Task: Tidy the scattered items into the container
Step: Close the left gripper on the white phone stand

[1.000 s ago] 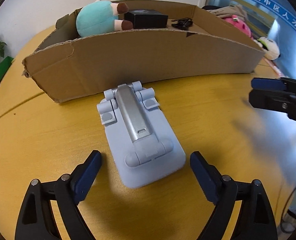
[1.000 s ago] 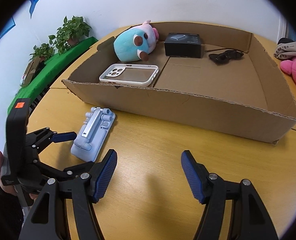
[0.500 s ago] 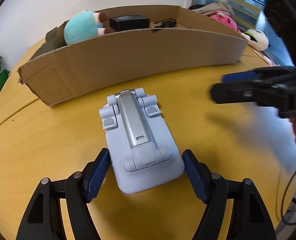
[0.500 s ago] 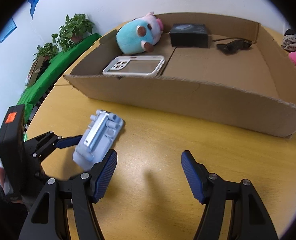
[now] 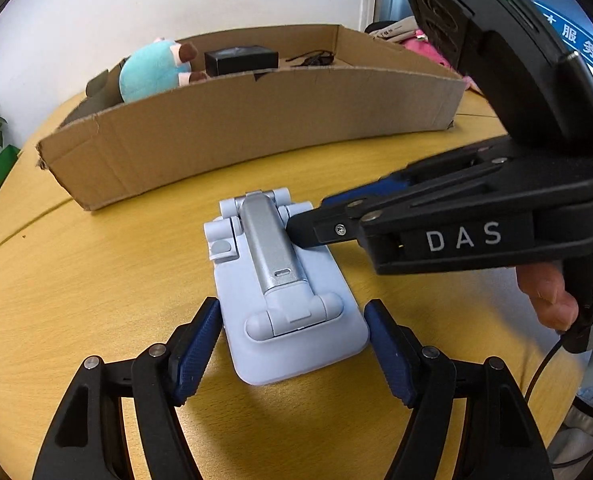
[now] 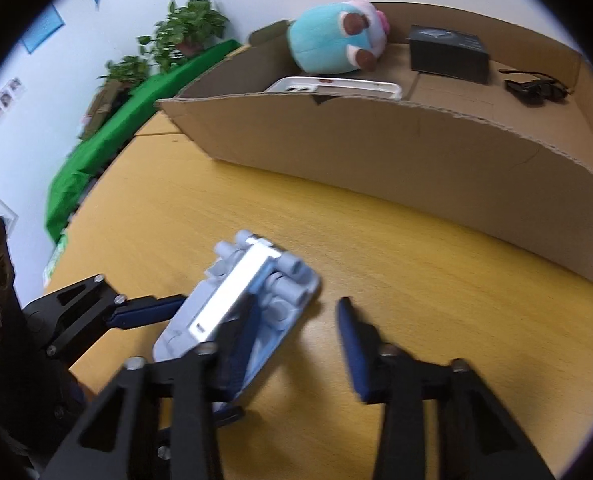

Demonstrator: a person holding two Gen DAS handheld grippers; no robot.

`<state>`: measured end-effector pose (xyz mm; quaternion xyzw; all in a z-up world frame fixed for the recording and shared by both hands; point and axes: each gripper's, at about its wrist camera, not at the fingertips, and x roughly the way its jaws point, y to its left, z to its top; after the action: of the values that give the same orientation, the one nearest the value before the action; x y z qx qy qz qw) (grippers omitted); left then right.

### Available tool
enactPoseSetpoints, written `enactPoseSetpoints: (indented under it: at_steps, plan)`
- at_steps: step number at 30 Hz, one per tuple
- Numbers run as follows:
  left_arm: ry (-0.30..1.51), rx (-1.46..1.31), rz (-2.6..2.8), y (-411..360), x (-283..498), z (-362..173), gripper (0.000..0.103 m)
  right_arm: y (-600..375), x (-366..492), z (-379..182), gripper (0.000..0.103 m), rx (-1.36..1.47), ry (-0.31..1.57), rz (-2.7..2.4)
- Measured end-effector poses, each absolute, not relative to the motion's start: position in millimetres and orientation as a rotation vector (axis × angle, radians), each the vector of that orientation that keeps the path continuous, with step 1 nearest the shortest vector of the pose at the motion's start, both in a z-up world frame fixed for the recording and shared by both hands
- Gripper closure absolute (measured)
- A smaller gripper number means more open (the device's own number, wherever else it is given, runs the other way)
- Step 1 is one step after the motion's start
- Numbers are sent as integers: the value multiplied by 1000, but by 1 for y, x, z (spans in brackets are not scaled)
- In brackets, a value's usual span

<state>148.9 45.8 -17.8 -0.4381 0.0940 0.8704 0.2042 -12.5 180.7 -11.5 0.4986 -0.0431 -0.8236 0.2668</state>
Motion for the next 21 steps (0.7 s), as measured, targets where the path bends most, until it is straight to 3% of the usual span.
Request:
enactPoseSetpoints:
  at_steps: [1, 4, 7, 10, 15, 17, 18, 20, 21]
  plan:
    - [273, -1207, 2435, 47, 150, -15, 26, 181, -12, -11, 85, 1338, -127, -2214]
    - [280, -1160, 2456, 48, 153, -3, 26, 181, -9, -5, 85, 1320, -107, -2232]
    - [276, -1083, 2472, 50, 157, 17, 27, 185, -7, 4, 101, 1282, -146, -2218]
    - [327, -1042, 2481, 57, 159, 31, 28, 178, -3, 16, 101, 1262, -46, -2245]
    - [337, -1107, 2454, 56, 153, 19, 29, 190, -7, 9, 101, 1300, -119, -2231]
    - [326, -1136, 2448, 54, 157, 13, 29, 194, -8, 5, 98, 1320, -148, -2218]
    - [326, -1150, 2445, 53, 158, 9, 29, 196, -8, 4, 92, 1327, -157, -2216]
    - [329, -1175, 2440, 52, 162, 2, 30, 199, -10, 2, 67, 1337, -195, -2201]
    - [328, -1190, 2436, 51, 162, -2, 30, 201, -11, 2, 63, 1339, -229, -2184]
